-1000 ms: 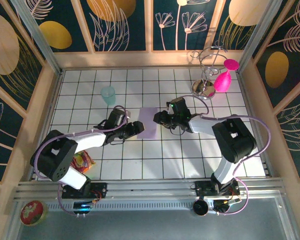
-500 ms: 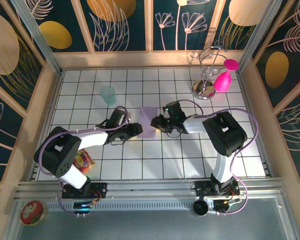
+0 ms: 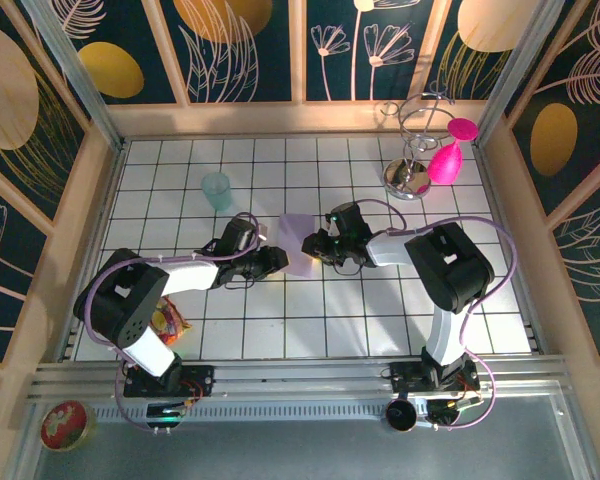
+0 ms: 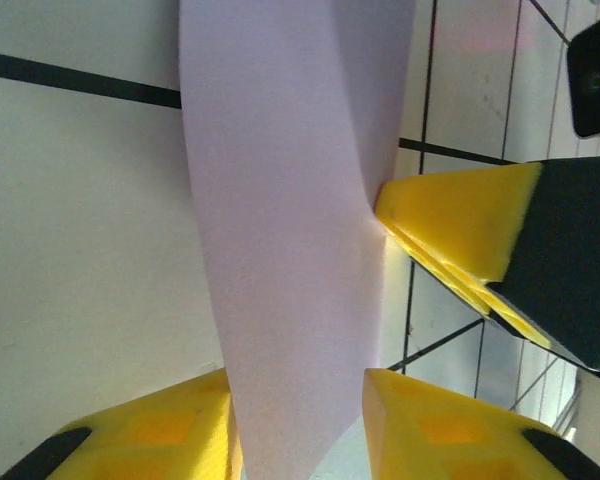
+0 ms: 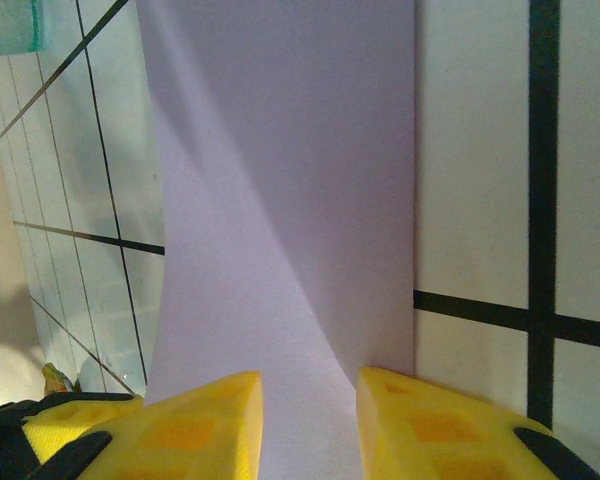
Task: Fold a paper plane with a square sheet of paper (pick it up from the middle)
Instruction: Third fold the triangle at the center of the table.
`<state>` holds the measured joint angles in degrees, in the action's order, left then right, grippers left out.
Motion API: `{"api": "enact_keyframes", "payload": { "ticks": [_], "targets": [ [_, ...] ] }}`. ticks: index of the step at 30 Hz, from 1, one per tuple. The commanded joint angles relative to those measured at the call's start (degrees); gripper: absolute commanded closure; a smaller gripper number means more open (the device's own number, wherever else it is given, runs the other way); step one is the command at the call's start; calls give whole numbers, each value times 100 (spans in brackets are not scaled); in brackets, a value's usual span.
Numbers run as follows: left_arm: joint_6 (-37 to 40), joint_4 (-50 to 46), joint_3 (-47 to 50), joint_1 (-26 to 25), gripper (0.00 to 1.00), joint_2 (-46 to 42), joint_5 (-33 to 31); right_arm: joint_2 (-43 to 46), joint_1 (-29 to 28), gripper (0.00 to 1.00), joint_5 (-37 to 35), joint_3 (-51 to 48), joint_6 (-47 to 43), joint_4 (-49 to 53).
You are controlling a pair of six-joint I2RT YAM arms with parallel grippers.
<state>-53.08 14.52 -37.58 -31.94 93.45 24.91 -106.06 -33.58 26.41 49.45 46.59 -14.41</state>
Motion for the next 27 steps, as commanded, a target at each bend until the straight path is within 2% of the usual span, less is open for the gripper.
{"api": "enact_keyframes", "payload": {
  "ticks": [1, 8, 17, 27],
  "targets": [
    [-54, 190, -76, -27, 66, 147, 159, -153, 1, 70, -174, 85, -128, 185],
    [163, -84, -346, -18, 68, 293, -133, -113, 11, 70, -267, 50, -129, 277],
    [324, -88, -797, 197, 73, 688, 177, -111, 80, 70, -226, 29, -69, 277],
    [509, -178, -970, 272, 77, 999, 128, -81, 98, 70, -189, 34, -62, 237]
  ]
}}
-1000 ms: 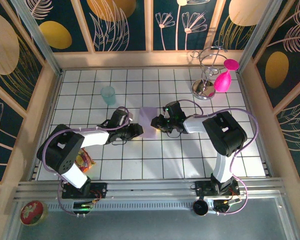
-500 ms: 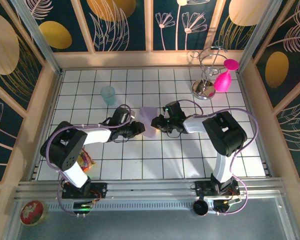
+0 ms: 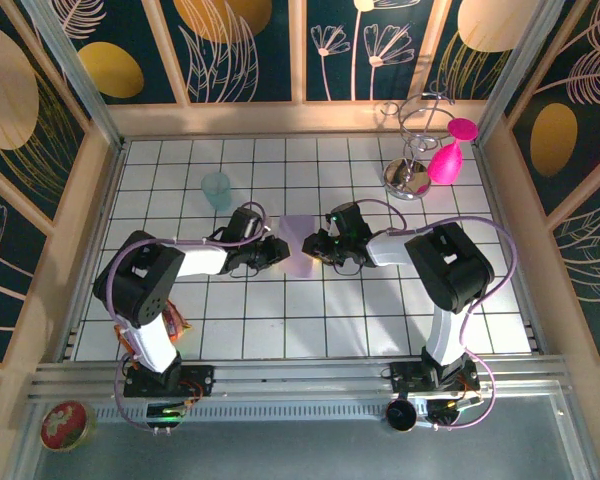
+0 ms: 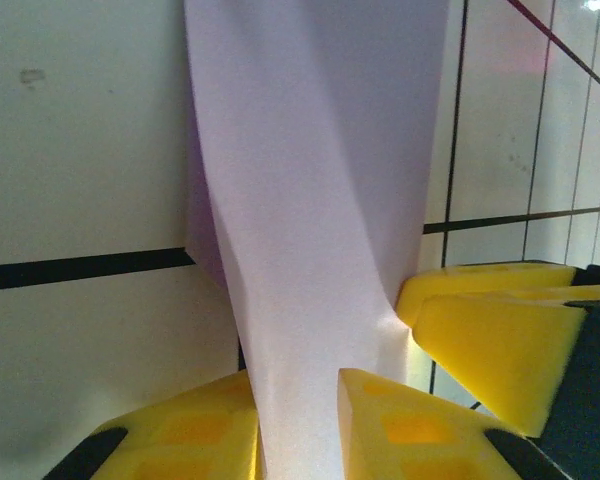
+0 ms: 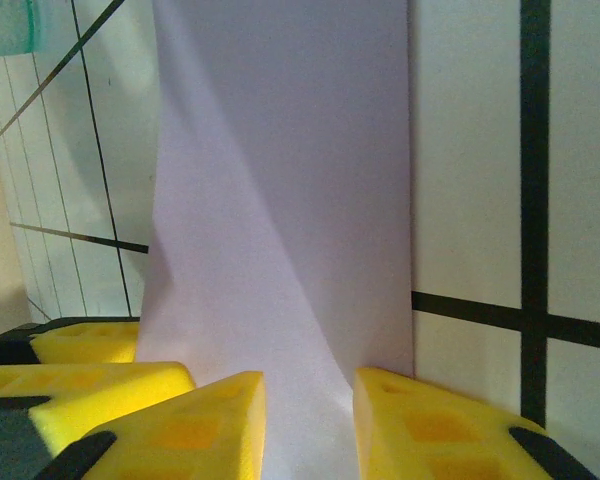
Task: Fold a paper plane with a square sheet of paper (pick it up from the middle)
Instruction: Third fold the triangle at the center of the table.
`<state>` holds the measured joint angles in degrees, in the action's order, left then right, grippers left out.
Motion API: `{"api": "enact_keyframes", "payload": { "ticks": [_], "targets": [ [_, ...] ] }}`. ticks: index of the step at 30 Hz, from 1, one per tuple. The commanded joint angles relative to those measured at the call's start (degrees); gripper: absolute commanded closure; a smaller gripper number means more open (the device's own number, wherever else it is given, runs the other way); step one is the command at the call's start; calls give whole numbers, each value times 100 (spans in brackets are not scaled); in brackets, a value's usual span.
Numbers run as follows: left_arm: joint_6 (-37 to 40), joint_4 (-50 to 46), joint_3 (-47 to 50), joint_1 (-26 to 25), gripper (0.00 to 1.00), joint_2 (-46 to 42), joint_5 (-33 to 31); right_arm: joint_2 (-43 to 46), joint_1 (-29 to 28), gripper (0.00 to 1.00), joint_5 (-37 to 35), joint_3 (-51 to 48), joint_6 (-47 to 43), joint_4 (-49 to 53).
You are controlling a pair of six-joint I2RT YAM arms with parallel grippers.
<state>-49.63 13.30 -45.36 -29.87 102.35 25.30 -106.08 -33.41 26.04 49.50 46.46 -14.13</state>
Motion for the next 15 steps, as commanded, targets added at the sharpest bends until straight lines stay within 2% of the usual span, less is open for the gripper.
{"api": "enact_keyframes", "payload": {
  "ticks": [1, 15],
  "targets": [
    [172, -56, -192, 74, 77, 124, 94, -78, 80, 70, -152, 33, -50, 208],
    [246, -99, -244, 148, 84, 232, 115, 1, 106, 70, -203, 7, -75, 191]
  ]
}}
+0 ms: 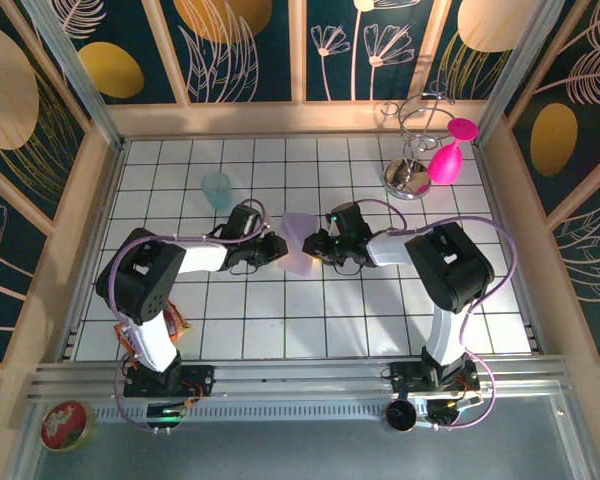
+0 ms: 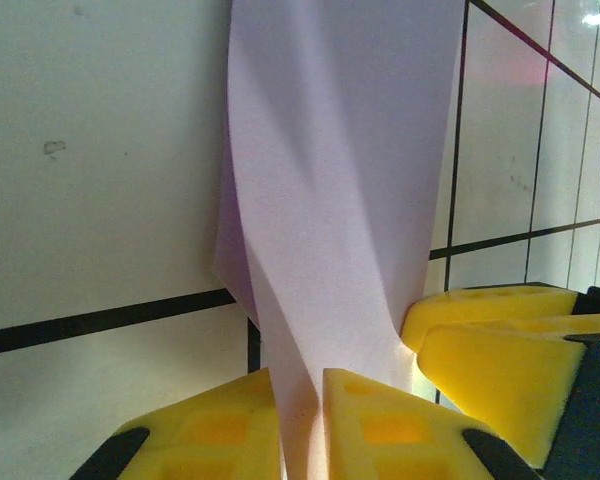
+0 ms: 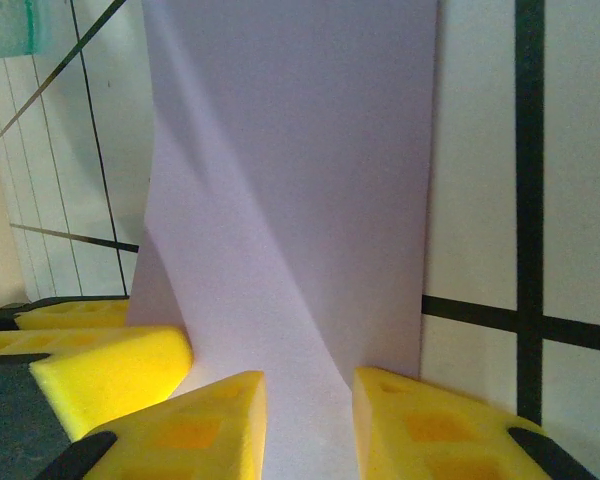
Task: Fold a paper plane with a square sheet of paper (pick it up from the middle)
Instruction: Third fold the triangle at the center of the table.
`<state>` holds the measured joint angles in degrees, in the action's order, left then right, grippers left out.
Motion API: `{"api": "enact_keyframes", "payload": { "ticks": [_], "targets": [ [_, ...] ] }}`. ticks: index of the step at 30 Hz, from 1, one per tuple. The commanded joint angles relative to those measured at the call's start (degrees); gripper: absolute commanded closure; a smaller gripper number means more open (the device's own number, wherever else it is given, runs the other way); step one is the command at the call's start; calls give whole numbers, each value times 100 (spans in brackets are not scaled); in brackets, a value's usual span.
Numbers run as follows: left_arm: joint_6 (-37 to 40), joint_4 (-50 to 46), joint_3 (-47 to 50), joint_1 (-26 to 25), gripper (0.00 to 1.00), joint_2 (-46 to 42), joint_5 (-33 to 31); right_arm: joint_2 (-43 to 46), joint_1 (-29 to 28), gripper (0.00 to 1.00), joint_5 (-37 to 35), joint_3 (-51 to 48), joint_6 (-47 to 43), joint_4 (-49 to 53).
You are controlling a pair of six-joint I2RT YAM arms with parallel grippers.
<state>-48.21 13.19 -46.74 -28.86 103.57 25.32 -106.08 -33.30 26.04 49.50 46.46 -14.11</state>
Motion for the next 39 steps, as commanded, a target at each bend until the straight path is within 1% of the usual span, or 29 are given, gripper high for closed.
{"api": "enact_keyframes", "payload": {
  "ticks": [1, 5, 7, 9, 12, 14, 18, 21, 25, 31, 35, 39],
  "targets": [
    [108, -84, -99, 54, 85, 103, 119, 15, 93, 70, -211, -1, -82, 189],
    [127, -83, -107, 71, 85, 146, 129, 54, 100, 69, -229, -23, -119, 157],
    [127, -71, -130, 83, 82, 173, 145, 70, 98, 69, -244, -19, -133, 171],
    [136, -67, -140, 91, 82, 214, 168, 68, 104, 69, -249, -22, -146, 171],
    [153, -63, -159, 91, 91, 218, 197, 86, 105, 69, -249, -26, -170, 156],
    [145, -71, -152, 97, 95, 214, 184, 128, 104, 69, -264, -32, -209, 150],
    [86, -96, -119, 100, 96, 101, 157, 405, 111, 67, -433, -64, -381, 77],
    [-27, -105, -15, 101, 97, -117, 57, 751, 104, 62, -690, -89, -658, 50],
    [-575, 279, 401, 91, 98, -492, -59, 1047, 37, 59, -824, -89, -968, 67],
    [-1387, 809, 1094, 9, 98, -1110, -457, 911, -379, 62, -539, -36, -872, 23],
    [-1646, 943, 1301, -126, 97, -1215, -605, 658, -645, 65, -295, -10, -695, -95],
    [-1737, 1070, 1376, -165, 96, -1116, -542, 452, -739, 67, -188, -28, -643, -100]
  ]
}}
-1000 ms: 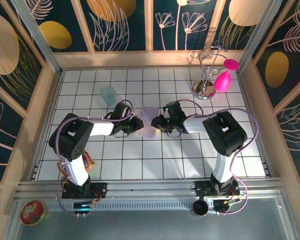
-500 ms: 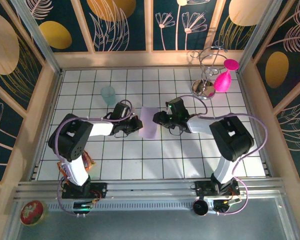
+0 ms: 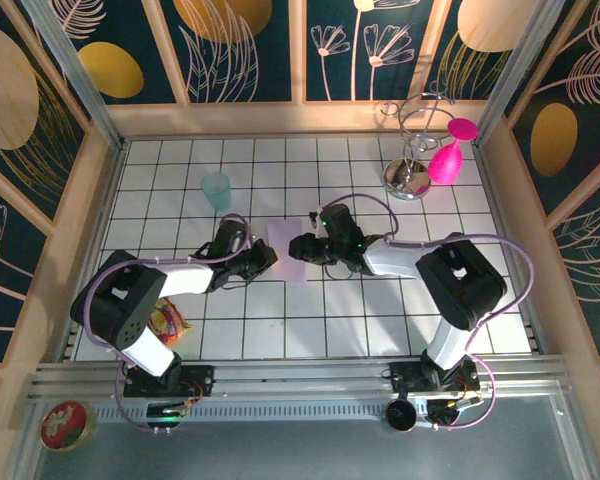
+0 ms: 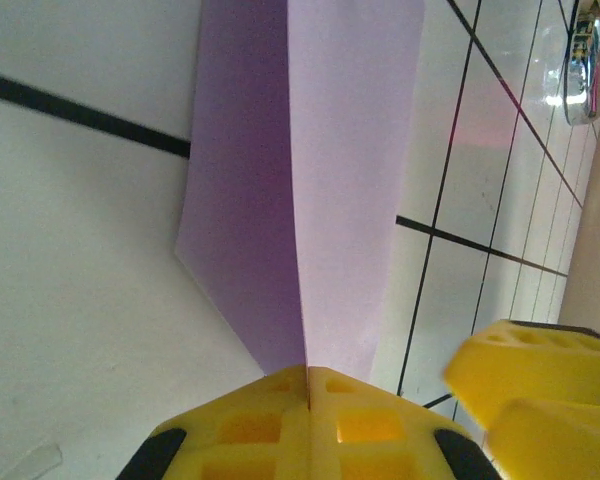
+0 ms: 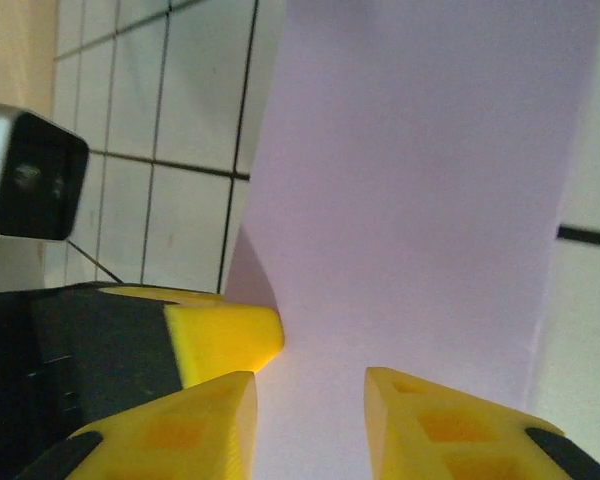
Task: Fold a paper plane with a square sheet of paper (pick it up from the middle)
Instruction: Third fold the triangle at the center of the table.
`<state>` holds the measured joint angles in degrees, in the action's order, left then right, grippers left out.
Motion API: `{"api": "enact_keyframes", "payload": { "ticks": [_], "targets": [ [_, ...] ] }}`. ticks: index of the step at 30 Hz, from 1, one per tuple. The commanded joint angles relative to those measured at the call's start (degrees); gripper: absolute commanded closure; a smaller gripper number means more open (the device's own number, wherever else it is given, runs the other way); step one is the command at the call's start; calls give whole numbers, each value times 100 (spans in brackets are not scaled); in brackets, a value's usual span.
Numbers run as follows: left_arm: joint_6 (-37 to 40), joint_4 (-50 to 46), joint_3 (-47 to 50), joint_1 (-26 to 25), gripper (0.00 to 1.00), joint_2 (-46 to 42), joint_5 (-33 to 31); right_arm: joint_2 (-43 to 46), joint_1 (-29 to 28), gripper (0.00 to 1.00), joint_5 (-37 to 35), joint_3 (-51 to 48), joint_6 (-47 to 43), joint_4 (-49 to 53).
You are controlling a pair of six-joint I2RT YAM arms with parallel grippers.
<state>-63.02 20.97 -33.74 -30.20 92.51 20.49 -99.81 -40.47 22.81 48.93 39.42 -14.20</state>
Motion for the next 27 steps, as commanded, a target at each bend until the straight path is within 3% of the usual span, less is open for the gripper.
{"api": "enact_keyframes", "payload": {
  "ticks": [1, 18, 23, 27],
  "targets": [
    [-245, 305, 82, -30, 95, 4, -54, -221, -29, 67, 166, 22, 66, -71],
    [366, -206, -306, 16, 83, 176, 88, -546, 28, 68, -122, -30, -324, 566],
    [537, -227, -483, 50, 83, 469, 130, -418, 83, 68, -112, -72, -456, 550],
    [481, -102, -522, 58, 91, 533, 275, -274, 98, 67, -66, -61, -531, 510]
  ]
}}
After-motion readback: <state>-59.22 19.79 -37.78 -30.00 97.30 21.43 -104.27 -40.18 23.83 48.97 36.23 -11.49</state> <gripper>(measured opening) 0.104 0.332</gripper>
